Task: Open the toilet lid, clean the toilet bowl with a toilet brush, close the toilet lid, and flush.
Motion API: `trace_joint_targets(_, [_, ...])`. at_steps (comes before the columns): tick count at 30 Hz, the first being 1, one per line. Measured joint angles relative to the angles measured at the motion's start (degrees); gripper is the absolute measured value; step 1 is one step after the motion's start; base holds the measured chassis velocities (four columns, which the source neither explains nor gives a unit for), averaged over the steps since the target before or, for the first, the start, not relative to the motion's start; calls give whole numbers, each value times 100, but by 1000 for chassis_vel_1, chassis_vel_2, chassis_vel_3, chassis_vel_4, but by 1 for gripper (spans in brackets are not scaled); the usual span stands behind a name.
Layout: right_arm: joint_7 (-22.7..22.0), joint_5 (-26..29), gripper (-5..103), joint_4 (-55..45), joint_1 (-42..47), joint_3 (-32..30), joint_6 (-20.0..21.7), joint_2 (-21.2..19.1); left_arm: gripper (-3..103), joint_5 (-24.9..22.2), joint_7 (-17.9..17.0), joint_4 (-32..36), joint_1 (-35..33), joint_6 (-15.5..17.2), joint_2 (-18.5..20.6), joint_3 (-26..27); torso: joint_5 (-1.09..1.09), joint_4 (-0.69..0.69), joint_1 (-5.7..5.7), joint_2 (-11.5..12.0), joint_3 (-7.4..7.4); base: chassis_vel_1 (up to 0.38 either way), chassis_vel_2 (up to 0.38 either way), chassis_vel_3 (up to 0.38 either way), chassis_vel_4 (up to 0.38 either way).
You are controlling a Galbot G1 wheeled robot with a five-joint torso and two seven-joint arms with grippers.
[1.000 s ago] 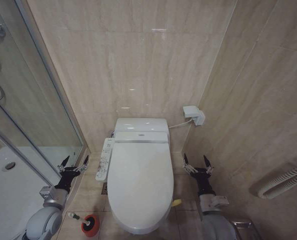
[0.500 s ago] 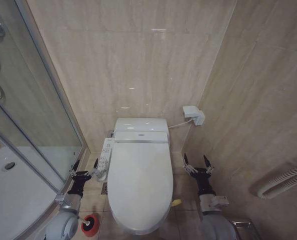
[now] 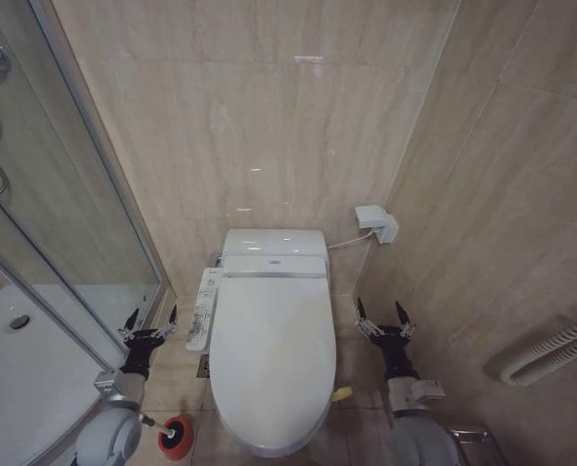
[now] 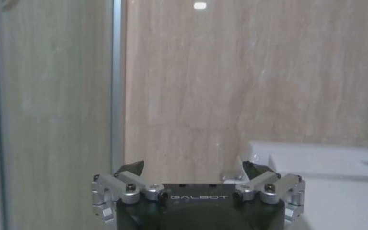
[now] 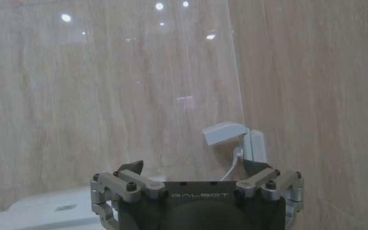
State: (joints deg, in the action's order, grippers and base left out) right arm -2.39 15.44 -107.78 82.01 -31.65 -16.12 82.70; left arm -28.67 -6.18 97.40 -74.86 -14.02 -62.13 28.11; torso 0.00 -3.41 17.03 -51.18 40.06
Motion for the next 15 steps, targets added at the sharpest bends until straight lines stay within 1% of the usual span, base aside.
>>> trace_joint_targets(2, [0, 0, 100, 0, 0, 0, 0, 0, 100, -65, 134, 5, 64, -56, 106, -11, 1, 0, 0, 0, 0, 0, 0, 0, 0])
trace_joint_targets(3, [0, 0, 100, 0, 0, 0, 0, 0, 100, -65, 134, 5, 64, -56, 106, -11, 1, 0, 0, 0, 0, 0, 0, 0, 0])
trace_joint_targets(6, [0, 0, 100, 0, 0, 0, 0, 0, 100, -162, 283, 36, 178, -101, 204, -108, 0, -1, 0, 0, 0, 0, 0, 0, 0])
trace_joint_targets(10, [0, 0, 100, 0, 0, 0, 0, 0, 100, -193, 308, 21, 331, -54, 231, -182, 0, -1, 0, 1, 0, 0, 0, 0, 0])
trace_joint_targets(15, [0, 0, 100, 0, 0, 0, 0, 0, 102, -290, 313, -198, 587, -13, 384, -202, -1, 0, 0, 1, 0, 0, 0, 0, 0])
